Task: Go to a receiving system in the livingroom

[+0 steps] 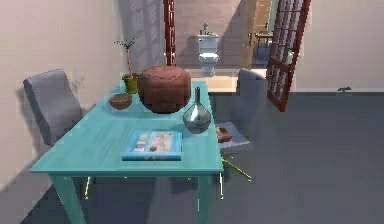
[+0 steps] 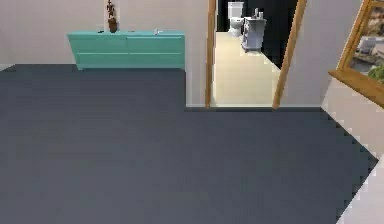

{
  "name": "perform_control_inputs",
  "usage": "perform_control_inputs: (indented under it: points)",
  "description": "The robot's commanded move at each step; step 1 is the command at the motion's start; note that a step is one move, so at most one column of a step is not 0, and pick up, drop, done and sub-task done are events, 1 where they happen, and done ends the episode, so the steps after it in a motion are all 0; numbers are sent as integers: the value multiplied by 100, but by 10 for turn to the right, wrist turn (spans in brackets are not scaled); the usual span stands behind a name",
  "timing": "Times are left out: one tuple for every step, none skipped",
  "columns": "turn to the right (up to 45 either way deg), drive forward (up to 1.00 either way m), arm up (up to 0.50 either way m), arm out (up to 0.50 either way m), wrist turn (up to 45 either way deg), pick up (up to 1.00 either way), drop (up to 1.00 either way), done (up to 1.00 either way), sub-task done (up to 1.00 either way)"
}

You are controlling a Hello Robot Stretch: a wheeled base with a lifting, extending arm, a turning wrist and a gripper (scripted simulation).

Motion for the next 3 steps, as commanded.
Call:
perform_control_inputs:
  points:
    - [450, 0, 0, 0, 0, 0, 0, 0, 0]
    - [180, 0, 0, 0, 0, 0, 0, 0, 0]
    - [0, 30, 0, 0, 0, 0, 0, 0, 0]
